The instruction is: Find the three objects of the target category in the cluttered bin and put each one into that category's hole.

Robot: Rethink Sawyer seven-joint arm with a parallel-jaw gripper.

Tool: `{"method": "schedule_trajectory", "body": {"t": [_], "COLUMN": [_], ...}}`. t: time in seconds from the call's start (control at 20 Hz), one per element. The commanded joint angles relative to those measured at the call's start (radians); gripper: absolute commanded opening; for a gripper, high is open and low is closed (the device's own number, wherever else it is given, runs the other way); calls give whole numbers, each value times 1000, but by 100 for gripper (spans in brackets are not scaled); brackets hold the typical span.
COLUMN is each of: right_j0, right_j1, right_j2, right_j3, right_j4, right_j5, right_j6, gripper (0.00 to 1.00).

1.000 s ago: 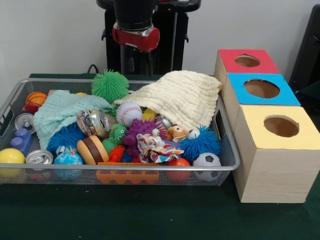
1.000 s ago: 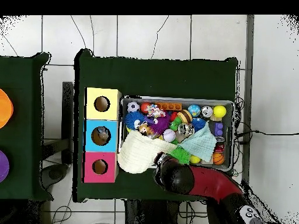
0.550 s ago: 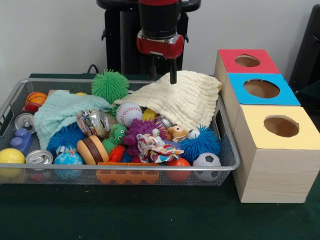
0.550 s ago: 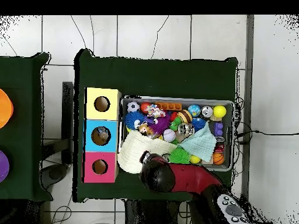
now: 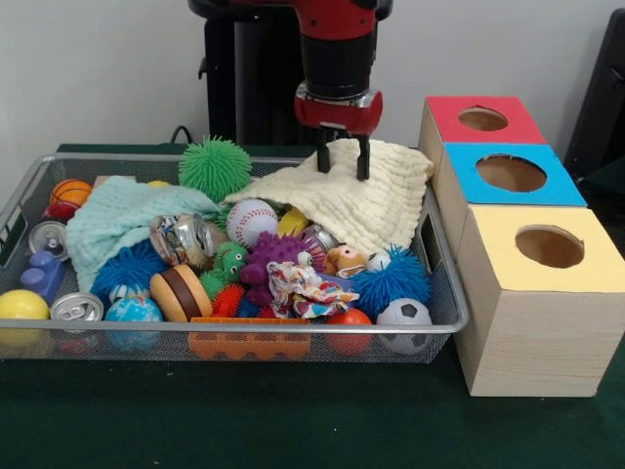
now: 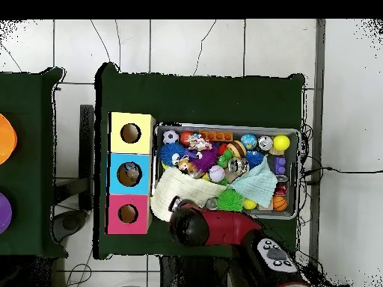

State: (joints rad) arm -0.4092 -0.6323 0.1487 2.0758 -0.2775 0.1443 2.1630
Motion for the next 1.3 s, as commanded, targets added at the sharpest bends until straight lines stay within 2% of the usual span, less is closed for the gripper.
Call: {"method": "schedule_trajectory", "body": {"t": [0.05, 0.4, 0.6, 0.65, 0.9, 1.3], "right_j0": [17, 32, 43, 45, -1, -27], "right_j1": [102, 219, 251, 251, 254, 252], "right_j2": [-32, -75, -89, -90, -47, -32], "right_j3": [-115, -195, -214, -214, -204, -195], "right_j4": [-22, -35, -33, -28, -37, -52], "right_j5": [-98, -165, -194, -184, -175, -164], "right_j6": [88, 64, 60, 56, 40, 23], "gripper": [100, 100, 100, 0, 0, 0]}}
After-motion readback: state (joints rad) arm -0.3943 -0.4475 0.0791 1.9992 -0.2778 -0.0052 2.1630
